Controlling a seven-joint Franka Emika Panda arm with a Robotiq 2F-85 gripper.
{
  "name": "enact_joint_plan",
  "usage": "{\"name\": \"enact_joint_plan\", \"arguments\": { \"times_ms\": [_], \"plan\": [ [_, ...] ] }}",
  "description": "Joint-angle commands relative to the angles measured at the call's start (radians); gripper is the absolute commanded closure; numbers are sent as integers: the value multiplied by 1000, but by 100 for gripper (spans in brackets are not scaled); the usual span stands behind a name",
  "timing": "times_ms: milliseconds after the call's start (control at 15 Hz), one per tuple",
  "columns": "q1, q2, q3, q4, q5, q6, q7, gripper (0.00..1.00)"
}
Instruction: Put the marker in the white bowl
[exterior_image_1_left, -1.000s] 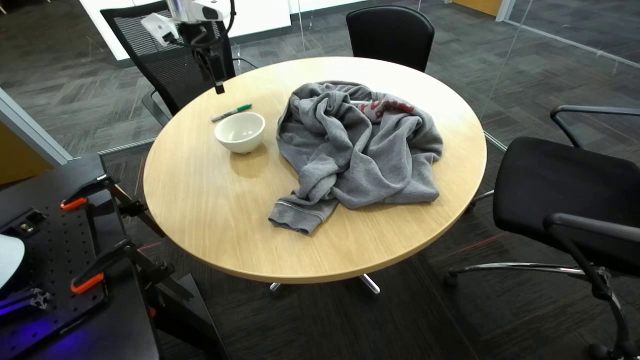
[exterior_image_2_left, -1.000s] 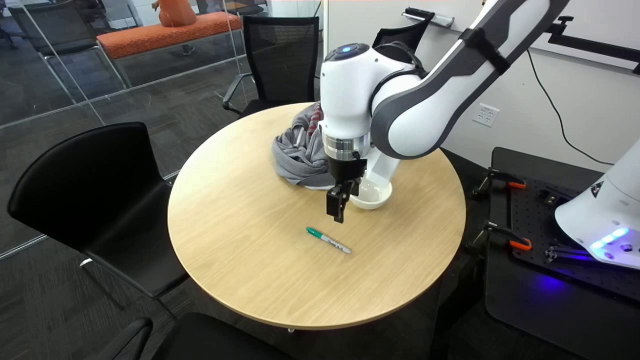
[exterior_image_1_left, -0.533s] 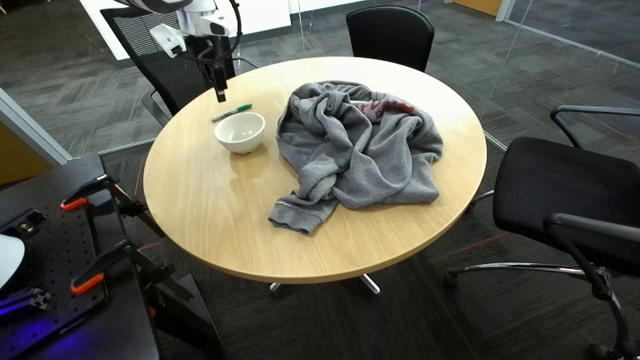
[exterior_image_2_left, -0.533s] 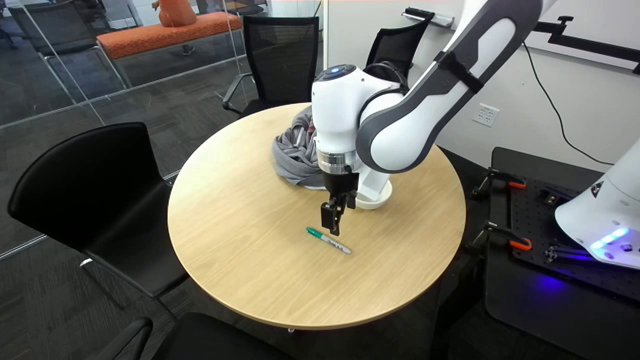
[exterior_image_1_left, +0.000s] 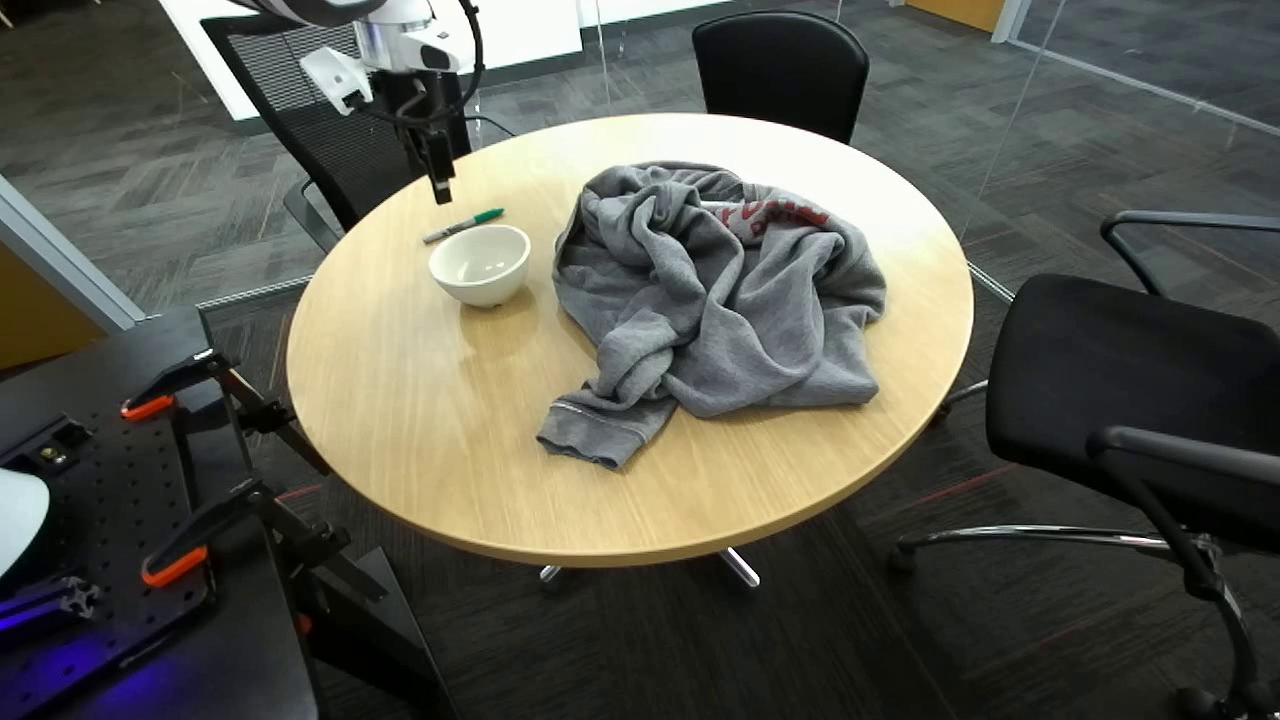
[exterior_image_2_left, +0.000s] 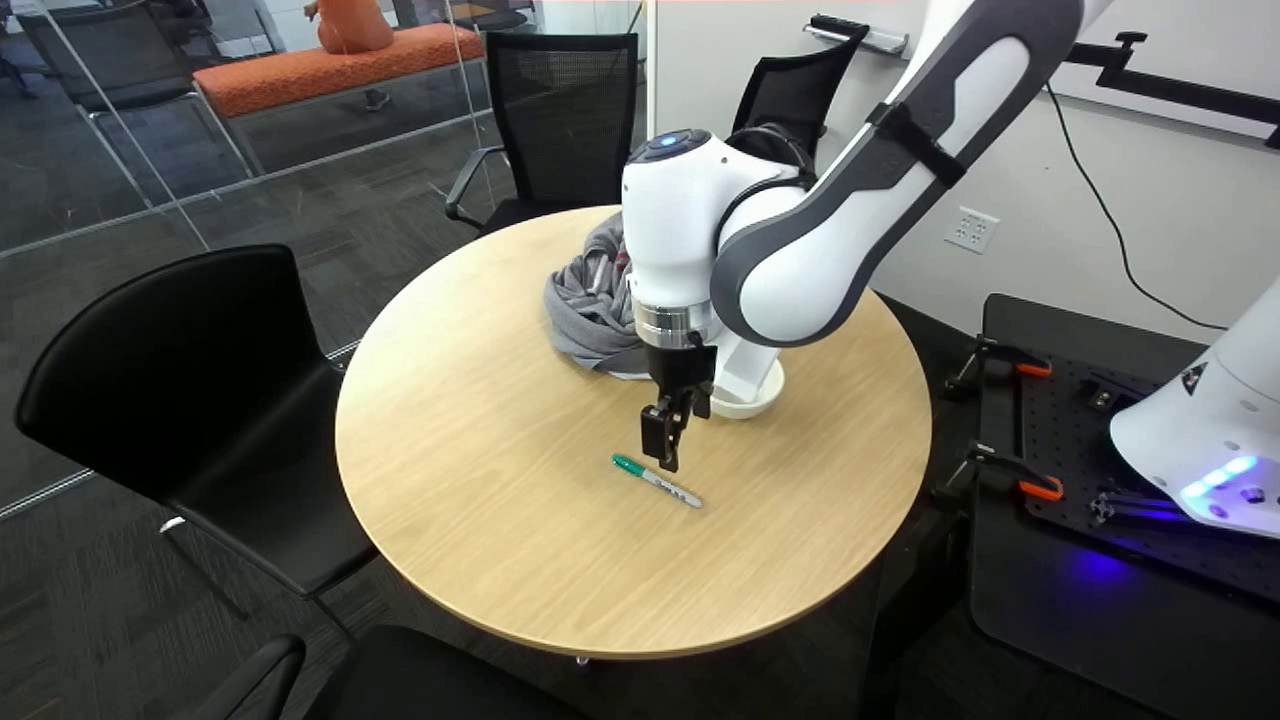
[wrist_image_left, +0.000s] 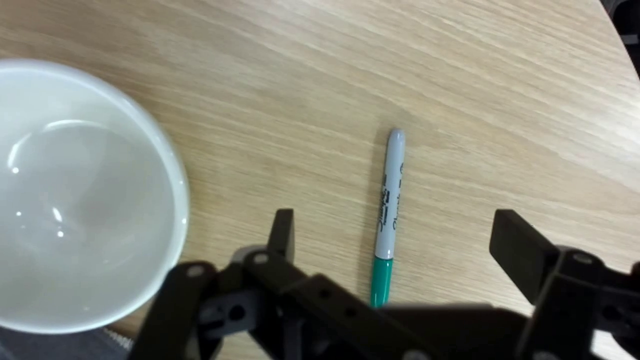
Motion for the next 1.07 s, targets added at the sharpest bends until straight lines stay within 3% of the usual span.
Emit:
{"name": "enact_joint_plan", "arguments": {
  "times_ms": [0,533,1000],
  "plan": [
    [9,16,-6,17,14,13,-6,0],
    [32,61,-15,22,3,119,7,0],
    [111,112,-77,23,-8,255,84,0]
  ]
}}
